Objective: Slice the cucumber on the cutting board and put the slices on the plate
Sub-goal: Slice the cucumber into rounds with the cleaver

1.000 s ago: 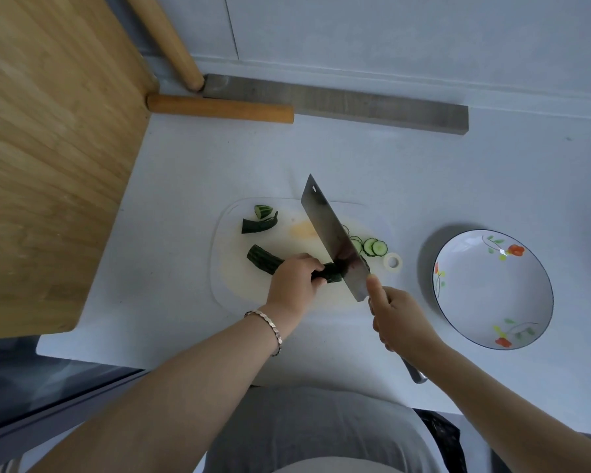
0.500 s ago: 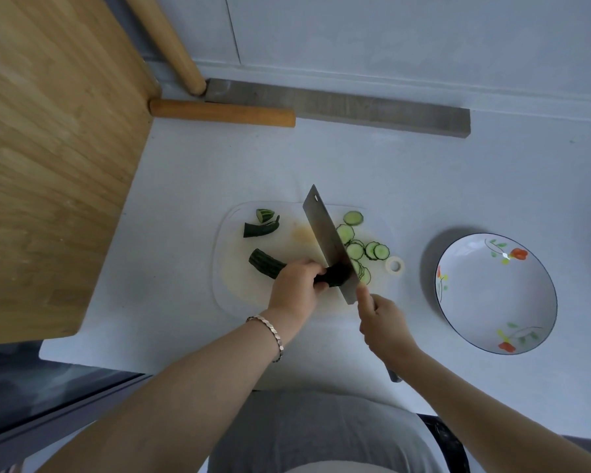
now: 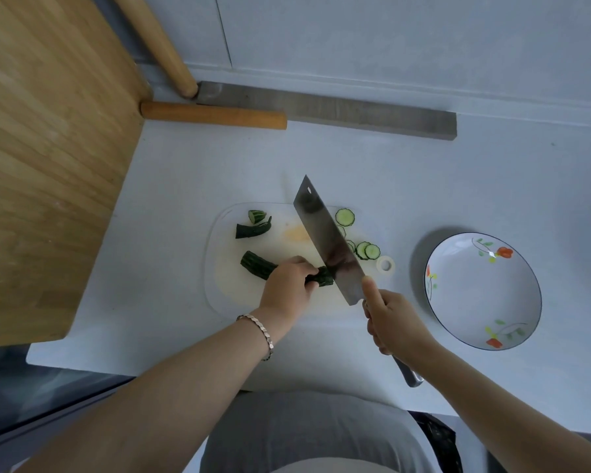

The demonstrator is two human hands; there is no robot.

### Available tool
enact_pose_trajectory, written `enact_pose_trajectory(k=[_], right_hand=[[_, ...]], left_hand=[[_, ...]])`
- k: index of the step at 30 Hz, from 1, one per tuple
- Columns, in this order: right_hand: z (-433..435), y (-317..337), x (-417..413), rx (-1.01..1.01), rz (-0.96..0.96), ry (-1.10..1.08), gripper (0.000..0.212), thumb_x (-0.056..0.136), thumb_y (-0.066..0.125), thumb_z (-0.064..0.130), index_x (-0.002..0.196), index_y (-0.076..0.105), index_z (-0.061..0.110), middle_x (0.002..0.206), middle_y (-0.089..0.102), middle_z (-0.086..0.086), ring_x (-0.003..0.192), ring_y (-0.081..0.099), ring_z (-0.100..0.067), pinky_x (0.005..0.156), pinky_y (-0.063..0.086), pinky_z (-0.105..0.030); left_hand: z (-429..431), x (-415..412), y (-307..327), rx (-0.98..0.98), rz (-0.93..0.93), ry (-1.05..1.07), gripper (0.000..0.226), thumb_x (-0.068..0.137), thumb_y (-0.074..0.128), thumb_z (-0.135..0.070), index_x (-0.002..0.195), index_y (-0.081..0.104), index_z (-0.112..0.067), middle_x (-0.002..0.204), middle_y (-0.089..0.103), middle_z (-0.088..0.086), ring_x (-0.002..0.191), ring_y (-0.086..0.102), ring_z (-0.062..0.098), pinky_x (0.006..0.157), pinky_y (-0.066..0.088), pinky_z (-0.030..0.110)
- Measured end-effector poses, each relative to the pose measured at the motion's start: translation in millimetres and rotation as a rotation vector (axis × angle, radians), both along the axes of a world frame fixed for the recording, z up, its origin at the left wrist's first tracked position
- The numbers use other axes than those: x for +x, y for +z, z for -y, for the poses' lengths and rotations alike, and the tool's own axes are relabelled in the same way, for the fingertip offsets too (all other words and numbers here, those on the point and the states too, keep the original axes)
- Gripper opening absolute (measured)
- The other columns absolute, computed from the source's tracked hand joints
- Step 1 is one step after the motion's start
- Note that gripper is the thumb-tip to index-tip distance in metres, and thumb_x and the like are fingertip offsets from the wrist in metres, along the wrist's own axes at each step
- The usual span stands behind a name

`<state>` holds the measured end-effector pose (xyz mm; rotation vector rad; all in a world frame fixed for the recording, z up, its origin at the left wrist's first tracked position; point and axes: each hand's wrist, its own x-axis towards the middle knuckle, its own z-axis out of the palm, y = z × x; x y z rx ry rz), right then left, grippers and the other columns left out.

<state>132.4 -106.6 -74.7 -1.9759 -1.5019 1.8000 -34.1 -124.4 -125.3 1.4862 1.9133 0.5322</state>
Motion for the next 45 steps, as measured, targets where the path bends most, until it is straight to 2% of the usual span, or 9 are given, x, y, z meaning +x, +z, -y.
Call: enact_pose_trajectory(k=[4, 8, 18, 21, 24, 30, 34, 37, 45], right_hand=[[1.1, -4.0, -0.5, 0.037, 0.061, 0.056, 0.051, 0.093, 0.033, 0.054, 0.065, 0.035, 0.013, 0.049, 0.035, -0.003, 0.045, 0.031, -0.019, 0.048, 0.029, -0.025], [3.8, -8.9, 0.8, 0.073, 0.119, 0.093, 0.05, 0.091, 0.032, 0.056, 0.068, 0.035, 0.013, 0.063, 0.032, -0.011, 0.059, 0.03, -0.022, 0.059, 0.029, -0.034], [20.8, -26.9, -2.3, 0.062, 0.159, 0.073, 0.046, 0.095, 0.033, 0.047, 0.066, 0.027, 0.013, 0.065, 0.032, -0.01, 0.059, 0.027, -0.022, 0.058, 0.026, -0.032], [17.9, -29.3, -7.4, 0.023, 0.084, -0.012, 0.045, 0.095, 0.034, 0.048, 0.068, 0.031, 0.012, 0.058, 0.03, -0.006, 0.053, 0.026, -0.02, 0.052, 0.025, -0.03], [4.3, -20.8, -8.2, -0.071, 0.009, -0.128, 0.047, 0.095, 0.036, 0.05, 0.065, 0.031, 0.013, 0.05, 0.028, -0.001, 0.042, 0.023, -0.016, 0.044, 0.022, -0.021], [-3.7, 2.4, 0.1, -0.066, -0.014, -0.085, 0.05, 0.094, 0.035, 0.052, 0.063, 0.029, 0.015, 0.041, 0.026, 0.006, 0.036, 0.021, -0.013, 0.041, 0.02, -0.017], [1.1, 6.6, -2.7, -0.001, 0.043, 0.031, 0.047, 0.094, 0.034, 0.051, 0.069, 0.034, 0.011, 0.05, 0.032, -0.003, 0.043, 0.027, -0.018, 0.044, 0.025, -0.022], [3.0, 3.1, -3.0, 0.073, 0.108, 0.112, 0.049, 0.094, 0.032, 0.053, 0.069, 0.036, 0.01, 0.061, 0.034, -0.012, 0.056, 0.031, -0.021, 0.057, 0.029, -0.033], [10.9, -5.5, 0.4, 0.063, 0.158, 0.119, 0.048, 0.093, 0.032, 0.054, 0.068, 0.032, 0.013, 0.062, 0.031, -0.009, 0.058, 0.029, -0.021, 0.059, 0.028, -0.033]], left_hand=[[0.4, 0.5, 0.9, -0.002, -0.008, -0.011, 0.024, 0.082, 0.063, -0.007, 0.105, 0.065, -0.002, 0.105, 0.065, 0.012, 0.095, 0.06, 0.026, 0.088, 0.049, 0.033], [-0.3, 0.2, 0.8, -0.012, -0.007, -0.008, 0.025, 0.082, 0.063, -0.007, 0.106, 0.065, -0.002, 0.105, 0.065, 0.012, 0.096, 0.06, 0.026, 0.088, 0.049, 0.033], [-0.2, -0.6, -1.4, -0.004, -0.007, -0.008, 0.017, 0.081, 0.063, -0.004, 0.098, 0.066, -0.002, 0.097, 0.066, 0.014, 0.092, 0.059, 0.029, 0.08, 0.049, 0.036], [2.0, -2.3, -1.6, -0.004, -0.017, -0.004, 0.019, 0.082, 0.063, -0.009, 0.1, 0.064, -0.004, 0.098, 0.066, 0.014, 0.091, 0.06, 0.029, 0.079, 0.049, 0.036], [6.1, -4.6, -0.7, 0.021, -0.034, -0.018, 0.022, 0.081, 0.065, -0.011, 0.101, 0.064, -0.003, 0.098, 0.066, 0.014, 0.092, 0.059, 0.027, 0.081, 0.05, 0.035], [4.3, -4.0, -2.9, 0.035, -0.004, 0.022, 0.026, 0.08, 0.066, -0.007, 0.105, 0.065, -0.003, 0.103, 0.067, 0.012, 0.096, 0.06, 0.025, 0.084, 0.04, 0.022], [3.6, -3.8, -2.2, 0.04, -0.012, 0.013, 0.024, 0.079, 0.066, -0.007, 0.103, 0.066, -0.002, 0.101, 0.067, 0.012, 0.094, 0.06, 0.026, 0.085, 0.045, 0.029], [3.7, -3.7, -1.8, 0.039, -0.031, -0.001, 0.024, 0.079, 0.066, -0.007, 0.102, 0.066, -0.002, 0.101, 0.067, 0.013, 0.094, 0.06, 0.027, 0.086, 0.048, 0.034], [2.2, -3.4, -2.4, 0.031, -0.047, -0.007, 0.024, 0.08, 0.066, -0.008, 0.103, 0.066, -0.003, 0.101, 0.067, 0.012, 0.095, 0.06, 0.027, 0.087, 0.049, 0.035]])
